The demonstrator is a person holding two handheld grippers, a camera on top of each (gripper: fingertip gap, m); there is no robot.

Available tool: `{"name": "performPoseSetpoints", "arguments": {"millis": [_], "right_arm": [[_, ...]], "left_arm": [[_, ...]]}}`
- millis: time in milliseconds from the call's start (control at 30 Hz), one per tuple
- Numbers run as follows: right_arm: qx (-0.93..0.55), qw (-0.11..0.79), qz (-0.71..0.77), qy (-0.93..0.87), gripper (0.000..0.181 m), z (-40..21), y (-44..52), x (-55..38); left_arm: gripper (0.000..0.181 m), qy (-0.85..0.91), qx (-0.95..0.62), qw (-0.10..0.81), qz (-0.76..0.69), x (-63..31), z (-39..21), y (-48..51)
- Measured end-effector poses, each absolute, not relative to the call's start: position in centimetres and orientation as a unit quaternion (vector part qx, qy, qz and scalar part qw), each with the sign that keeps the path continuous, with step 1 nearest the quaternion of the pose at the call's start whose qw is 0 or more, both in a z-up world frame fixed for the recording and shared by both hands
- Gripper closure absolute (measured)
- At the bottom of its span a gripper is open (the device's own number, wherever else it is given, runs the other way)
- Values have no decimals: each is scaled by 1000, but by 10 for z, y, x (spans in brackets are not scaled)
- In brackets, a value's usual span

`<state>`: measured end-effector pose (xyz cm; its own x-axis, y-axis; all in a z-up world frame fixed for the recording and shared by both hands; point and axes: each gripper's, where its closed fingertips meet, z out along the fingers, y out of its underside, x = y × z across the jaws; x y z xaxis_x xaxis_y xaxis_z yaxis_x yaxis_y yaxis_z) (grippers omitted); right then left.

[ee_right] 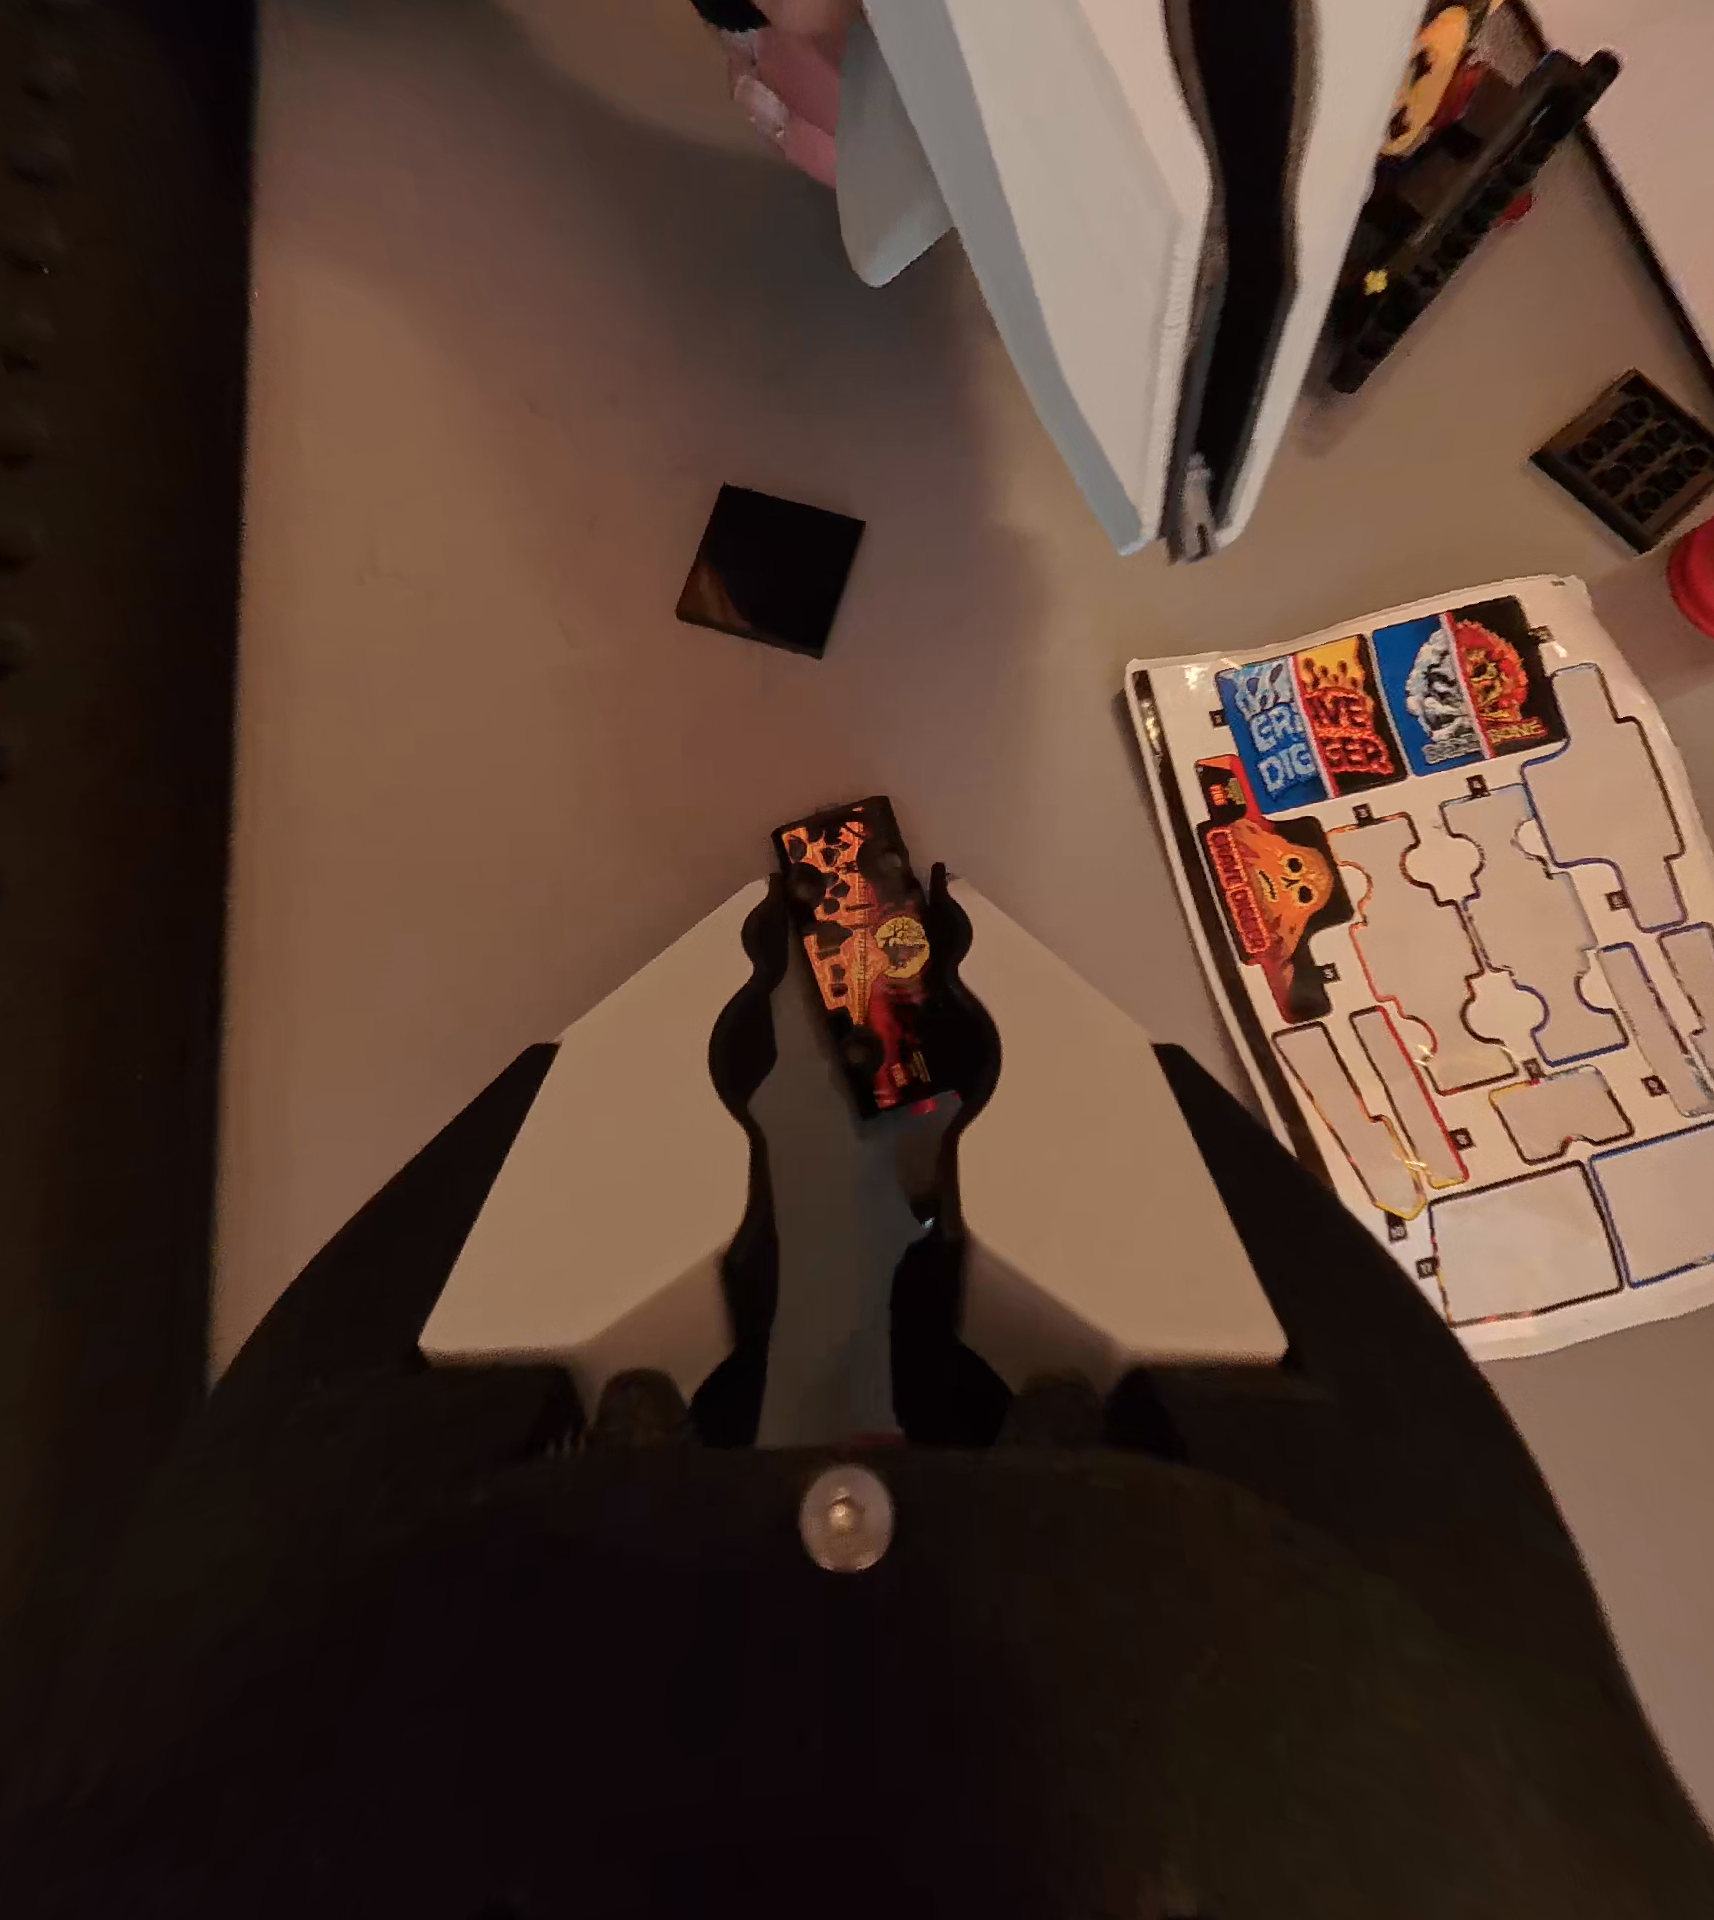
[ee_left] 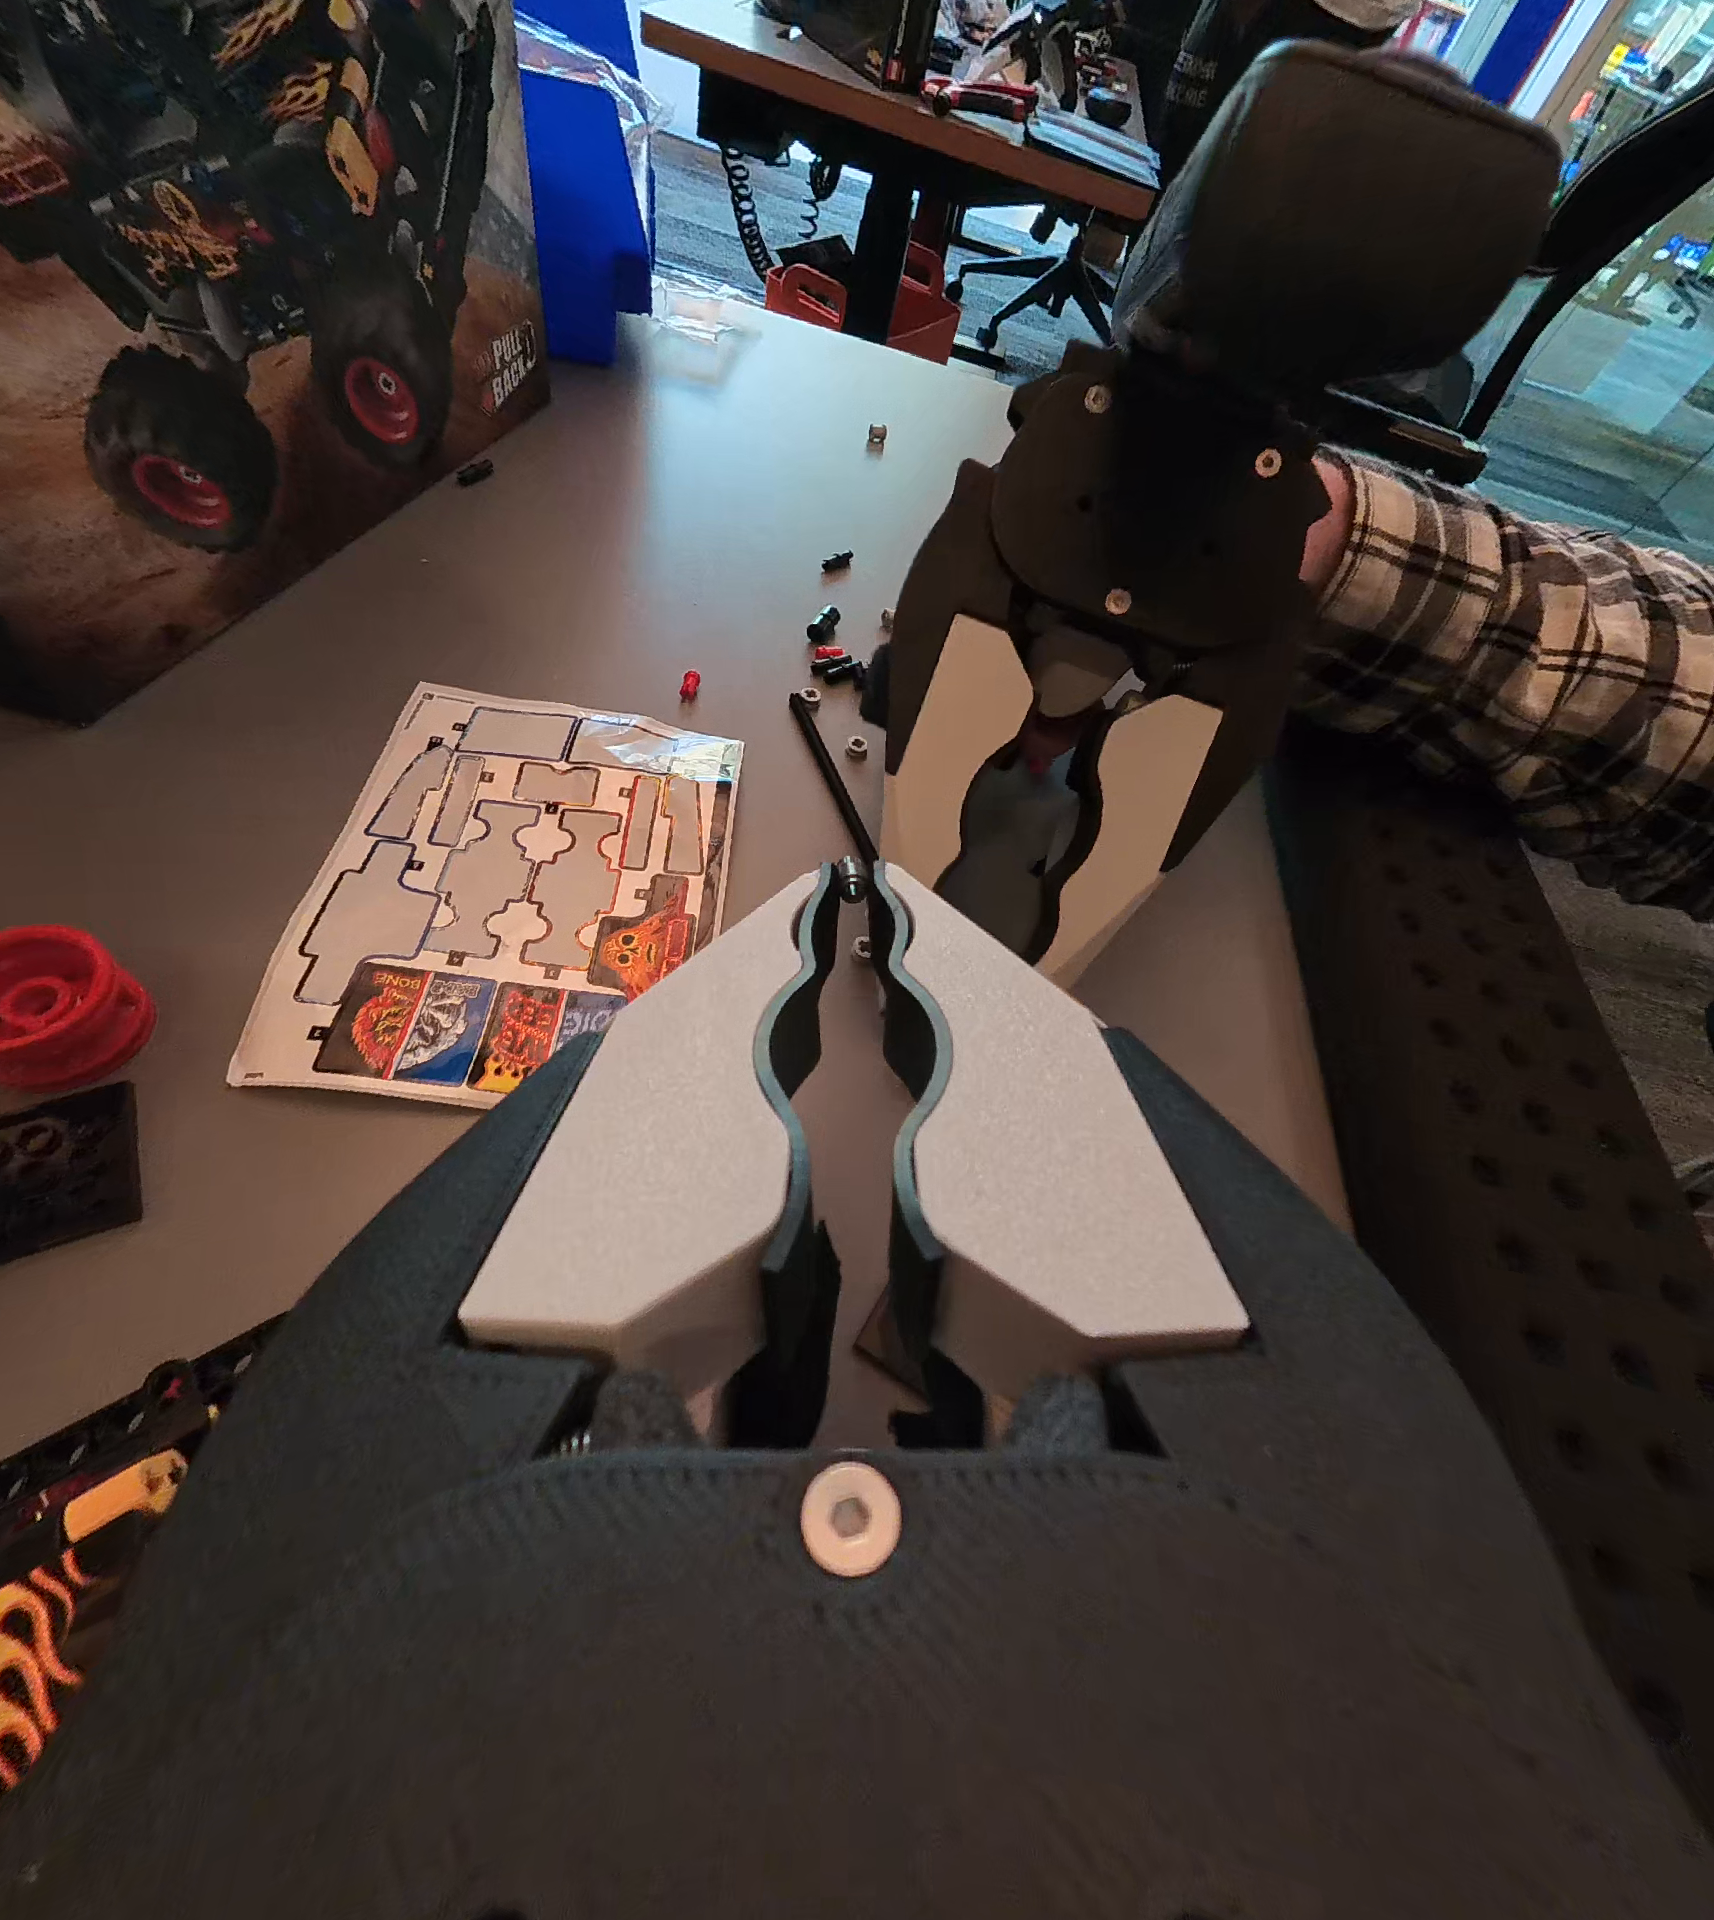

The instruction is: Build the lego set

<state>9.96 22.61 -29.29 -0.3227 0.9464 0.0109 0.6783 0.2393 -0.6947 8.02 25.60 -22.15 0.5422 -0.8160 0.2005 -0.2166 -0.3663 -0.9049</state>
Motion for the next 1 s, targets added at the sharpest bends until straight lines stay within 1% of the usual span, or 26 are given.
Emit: {"name": "performPoseSetpoints", "arguments": {"millis": [33, 400, 700, 1000], "right_arm": [[-539, 228, 306, -751, 157, -290, 228, 99], [-561, 292, 348, -692, 158, -260, 247, 92], [-570, 302, 378, -664, 158, -249, 253, 92], [-566, 311, 393, -655, 158, -243, 253, 92]], "left_arm": [[177, 341, -756, 447, -335, 80, -222, 256], [177, 375, -742, 461, -309, 82, -220, 249], [177, 444, -706, 498, -238, 81, -215, 242], [177, 495, -685, 499, -193, 90, -227, 236]]}}
